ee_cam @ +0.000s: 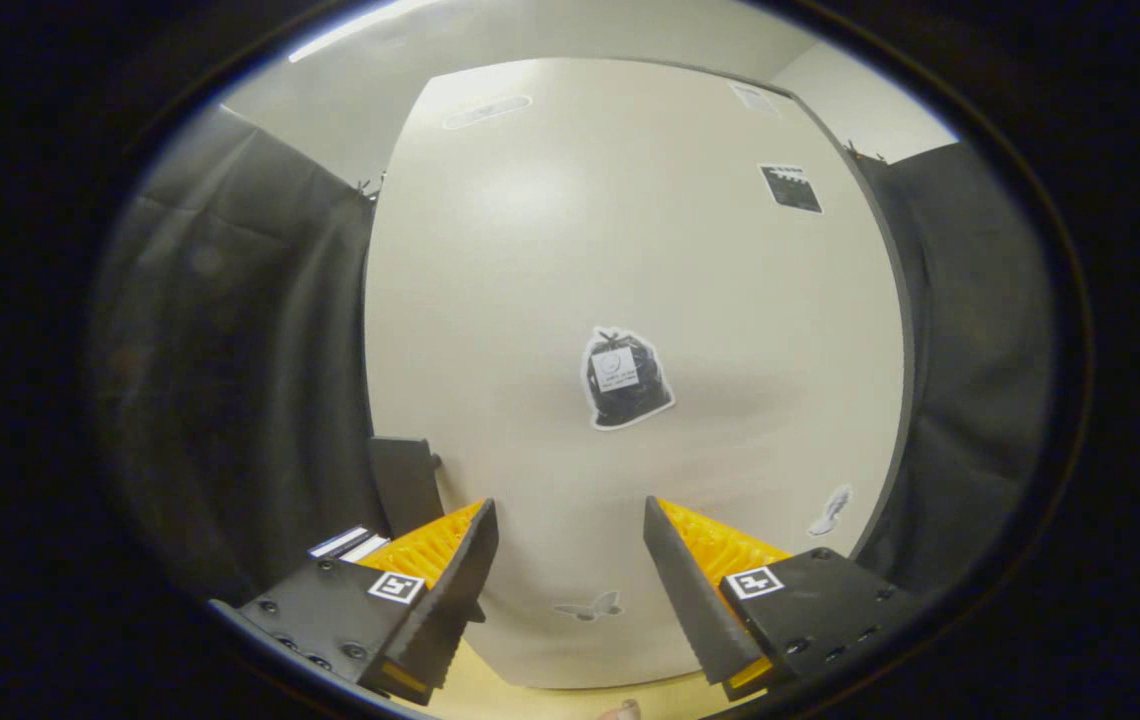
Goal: Open the shoe cabinet door, grab the shoes and put them into the shoe cabinet, then close the shoe cabinet door.
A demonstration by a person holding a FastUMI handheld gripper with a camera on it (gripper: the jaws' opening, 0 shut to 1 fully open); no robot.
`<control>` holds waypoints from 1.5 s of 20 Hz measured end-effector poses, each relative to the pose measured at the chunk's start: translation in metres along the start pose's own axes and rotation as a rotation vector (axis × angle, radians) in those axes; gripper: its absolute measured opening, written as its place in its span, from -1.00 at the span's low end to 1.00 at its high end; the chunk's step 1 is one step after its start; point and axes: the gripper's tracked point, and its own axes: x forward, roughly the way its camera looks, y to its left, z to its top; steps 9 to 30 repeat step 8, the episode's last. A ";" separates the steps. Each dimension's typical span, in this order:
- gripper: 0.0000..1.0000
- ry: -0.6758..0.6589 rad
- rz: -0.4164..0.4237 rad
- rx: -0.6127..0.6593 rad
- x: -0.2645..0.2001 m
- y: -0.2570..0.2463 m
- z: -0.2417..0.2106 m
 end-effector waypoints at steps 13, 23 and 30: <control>0.87 -0.016 -0.010 0.003 0.008 -0.003 0.000; 0.87 -0.016 -0.010 0.003 0.008 -0.003 0.000; 0.87 -0.016 -0.010 0.003 0.008 -0.003 0.000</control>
